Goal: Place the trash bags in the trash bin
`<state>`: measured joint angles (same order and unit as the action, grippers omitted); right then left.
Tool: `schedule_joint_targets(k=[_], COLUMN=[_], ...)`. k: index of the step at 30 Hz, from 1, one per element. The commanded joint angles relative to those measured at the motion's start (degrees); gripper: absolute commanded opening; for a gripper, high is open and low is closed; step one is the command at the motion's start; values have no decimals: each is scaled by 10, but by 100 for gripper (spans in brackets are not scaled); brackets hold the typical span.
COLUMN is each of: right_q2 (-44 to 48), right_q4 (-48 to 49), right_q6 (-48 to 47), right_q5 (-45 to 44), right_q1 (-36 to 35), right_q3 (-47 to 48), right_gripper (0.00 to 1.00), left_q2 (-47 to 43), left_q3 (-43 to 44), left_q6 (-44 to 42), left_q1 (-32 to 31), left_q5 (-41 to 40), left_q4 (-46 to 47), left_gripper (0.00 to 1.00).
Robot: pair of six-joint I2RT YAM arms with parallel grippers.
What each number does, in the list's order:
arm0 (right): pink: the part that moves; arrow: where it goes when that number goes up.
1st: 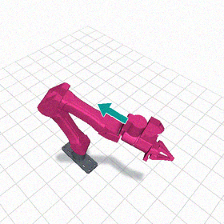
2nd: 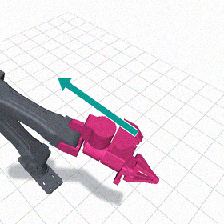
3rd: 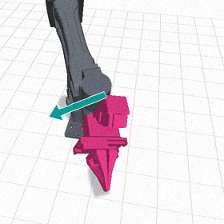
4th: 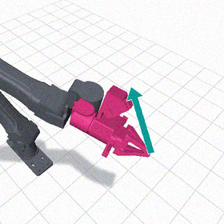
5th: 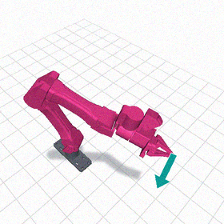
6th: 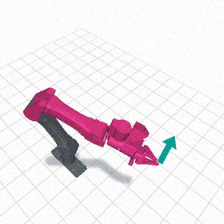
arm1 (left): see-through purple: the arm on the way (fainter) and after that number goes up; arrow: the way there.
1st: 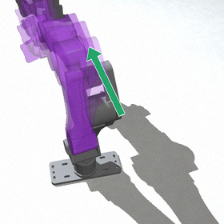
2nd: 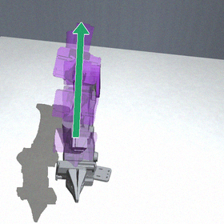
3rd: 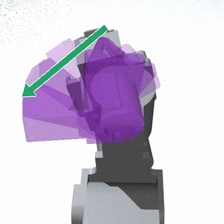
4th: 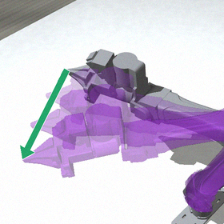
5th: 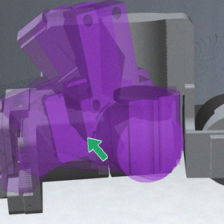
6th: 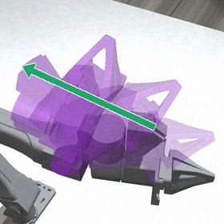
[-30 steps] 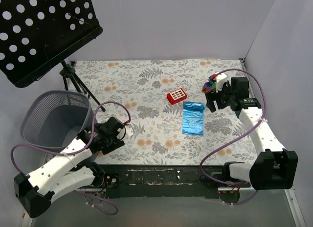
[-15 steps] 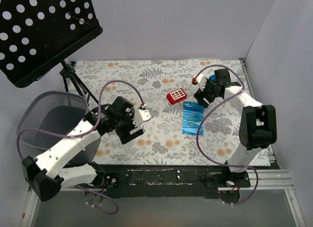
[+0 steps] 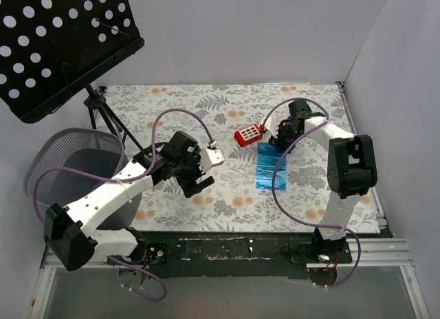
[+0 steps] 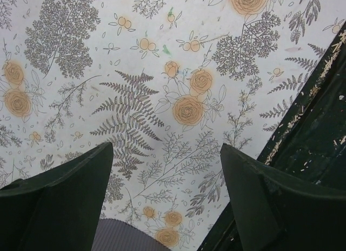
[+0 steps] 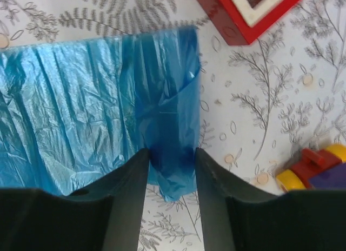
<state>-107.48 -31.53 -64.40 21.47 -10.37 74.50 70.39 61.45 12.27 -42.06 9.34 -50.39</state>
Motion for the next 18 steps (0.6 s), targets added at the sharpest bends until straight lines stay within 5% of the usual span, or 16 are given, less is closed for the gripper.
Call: schedule_joint_targets(k=[1,3,6,14,18], right_q2=[-4,4,38,188,171], right_q4=[-26,-54,-109,-256,-222], right_q6=[-64,-90,-170,-478,-484], right_q5=[-6,0,7,-6,3], right_q1=[-23,-33,-57,-166,-243], right_q3=[-15,-16,-23,-81,-71], right_gripper=[31,13,3,1,1], left_q2=[-18,-25,-47,-114,-125], left_q3=[-13,-19,-31,-67,-83], left_q6=[-3,-8,-15,-5,12], left_q1=[-1,0,0,1,0], left_q5=[7,2,-5,-1,8], left_q4=[12,6,2,7,10], left_gripper=[80,79,79,80,81])
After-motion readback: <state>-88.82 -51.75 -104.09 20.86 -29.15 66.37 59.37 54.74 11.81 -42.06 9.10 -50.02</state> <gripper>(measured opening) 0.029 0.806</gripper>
